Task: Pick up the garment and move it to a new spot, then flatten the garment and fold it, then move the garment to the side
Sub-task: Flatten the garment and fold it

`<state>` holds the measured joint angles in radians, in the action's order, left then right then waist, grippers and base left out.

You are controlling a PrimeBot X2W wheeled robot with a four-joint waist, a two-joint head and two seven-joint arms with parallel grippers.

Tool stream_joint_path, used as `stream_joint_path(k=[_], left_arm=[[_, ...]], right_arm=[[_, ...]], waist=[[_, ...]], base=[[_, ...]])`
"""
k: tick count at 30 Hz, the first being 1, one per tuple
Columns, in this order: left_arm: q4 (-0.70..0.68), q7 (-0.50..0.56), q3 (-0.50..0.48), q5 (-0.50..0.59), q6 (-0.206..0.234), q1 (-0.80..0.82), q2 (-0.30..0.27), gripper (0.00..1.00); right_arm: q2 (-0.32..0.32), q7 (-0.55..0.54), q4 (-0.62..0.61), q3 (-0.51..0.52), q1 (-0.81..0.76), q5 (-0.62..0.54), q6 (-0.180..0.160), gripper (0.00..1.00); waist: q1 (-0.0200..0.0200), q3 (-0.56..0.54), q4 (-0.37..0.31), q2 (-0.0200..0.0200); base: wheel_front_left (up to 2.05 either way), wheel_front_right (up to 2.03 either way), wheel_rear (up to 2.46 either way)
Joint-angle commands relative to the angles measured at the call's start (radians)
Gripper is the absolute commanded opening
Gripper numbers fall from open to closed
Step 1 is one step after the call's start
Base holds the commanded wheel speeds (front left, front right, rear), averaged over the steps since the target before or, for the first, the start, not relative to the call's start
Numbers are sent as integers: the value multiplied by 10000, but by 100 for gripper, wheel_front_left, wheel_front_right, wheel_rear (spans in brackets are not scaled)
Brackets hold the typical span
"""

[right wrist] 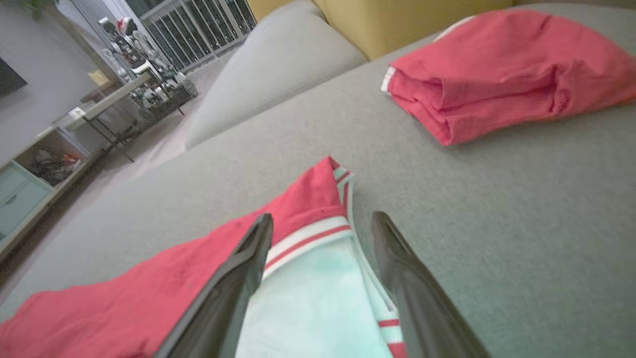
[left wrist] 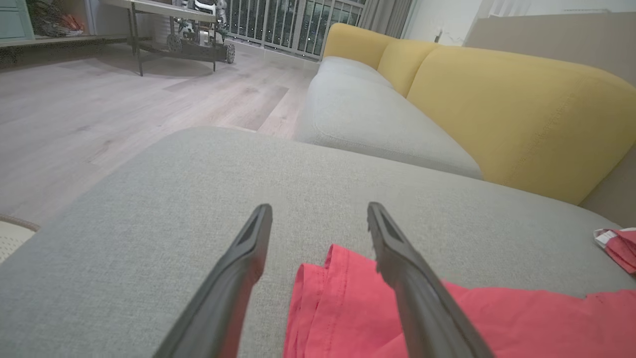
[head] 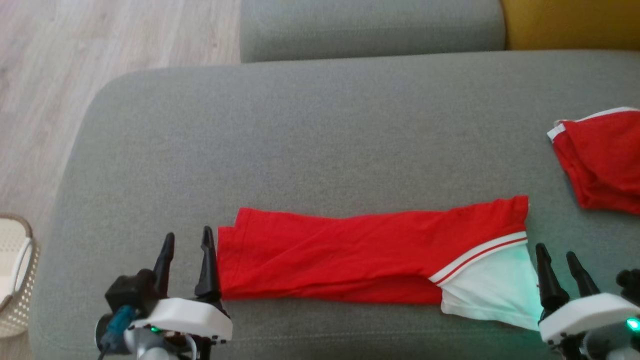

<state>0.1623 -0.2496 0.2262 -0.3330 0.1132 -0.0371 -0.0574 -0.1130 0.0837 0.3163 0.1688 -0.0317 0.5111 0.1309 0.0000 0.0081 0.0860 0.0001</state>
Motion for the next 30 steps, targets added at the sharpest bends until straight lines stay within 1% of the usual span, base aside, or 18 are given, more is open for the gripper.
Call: stream_joint_path(k=[1,8,12,14,19,24,27,28,30], left_arm=[[-239,-121,-222,114,-79,605,47,100],[48,-121,181,-70,8,858,68,100],[173,-121,379,-178,105,1164,69,100],[133,-122,423,-223,183,1290,70,100],[76,-122,540,-269,314,1414,71,100],[158,-122,574,-327,399,1477,71,100],[130,-122,573,-339,420,1548,71,100],[124,-122,569,-339,422,1563,71,100],[117,-122,542,-330,423,1574,71,100]], right_arm=[[-73,-165,-31,-75,707,-161,-2,100],[-308,-917,824,7,1393,-347,-2,100],[-419,-1425,1432,340,1778,-542,-2,100],[-373,-1744,1602,436,1964,-627,-2,100],[-378,-2345,1764,413,2155,-909,-2,100],[-288,-3125,1888,177,2020,-792,-2,100],[-270,-3346,1822,34,1959,-734,-2,100],[-273,-3354,1776,-31,1929,-741,-2,0],[-260,-3361,1693,-160,1864,-718,-2,0]], waist=[[0,219,51,-1],[0,685,167,-1],[0,947,304,-1],[0,1063,367,-1],[0,1247,461,-1],[0,1237,515,-1],[0,1220,534,-1],[0,1190,541,-1],[0,1139,544,-1]], base=[[0,0,0],[0,0,0],[0,0,0],[0,0,0],[0,0,0],[0,0,0],[0,0,0],[0,0,0],[0,0,0]])
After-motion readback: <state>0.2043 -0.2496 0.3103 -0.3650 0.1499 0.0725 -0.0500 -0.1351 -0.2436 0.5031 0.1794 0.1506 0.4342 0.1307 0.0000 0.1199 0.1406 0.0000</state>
